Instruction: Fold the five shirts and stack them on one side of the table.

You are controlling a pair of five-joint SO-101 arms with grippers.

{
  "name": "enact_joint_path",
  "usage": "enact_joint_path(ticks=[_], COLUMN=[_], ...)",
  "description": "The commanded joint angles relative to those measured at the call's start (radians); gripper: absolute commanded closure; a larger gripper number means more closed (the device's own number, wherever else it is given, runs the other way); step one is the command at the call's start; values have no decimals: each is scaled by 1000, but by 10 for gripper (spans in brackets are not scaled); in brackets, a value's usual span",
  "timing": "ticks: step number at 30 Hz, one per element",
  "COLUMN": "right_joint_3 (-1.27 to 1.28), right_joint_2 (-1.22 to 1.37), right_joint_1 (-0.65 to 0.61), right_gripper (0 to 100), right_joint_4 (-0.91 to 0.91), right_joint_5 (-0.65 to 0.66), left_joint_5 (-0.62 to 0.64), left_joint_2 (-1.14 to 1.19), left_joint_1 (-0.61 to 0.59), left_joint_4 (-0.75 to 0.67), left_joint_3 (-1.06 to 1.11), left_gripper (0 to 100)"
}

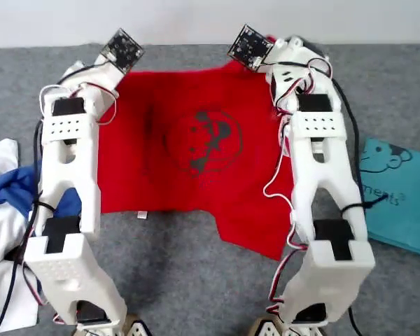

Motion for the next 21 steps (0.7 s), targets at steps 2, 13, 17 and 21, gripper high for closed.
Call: enact_joint_path(ticks=[2, 13, 17, 21], right_joint_3=[-57, -57, -57, -57], right_joint_2=[-165, -277, -271, -269], right_joint_1=[15, 5, 5, 7], right_gripper=[990, 990, 990, 990], right_joint_4=[289, 898, 1041, 1170], right_joint_5=[-11, -12, -12, -12], left_joint_5=[-14, -215, -218, -227], left_joint_2=[-15, -15, -14, -14], left_joint_1=[-23, -60, -71, -78], left_joint_4=[63, 344, 400, 450], left_joint_3=[-8, -8, -8, -8], left_gripper=[986, 986, 986, 986])
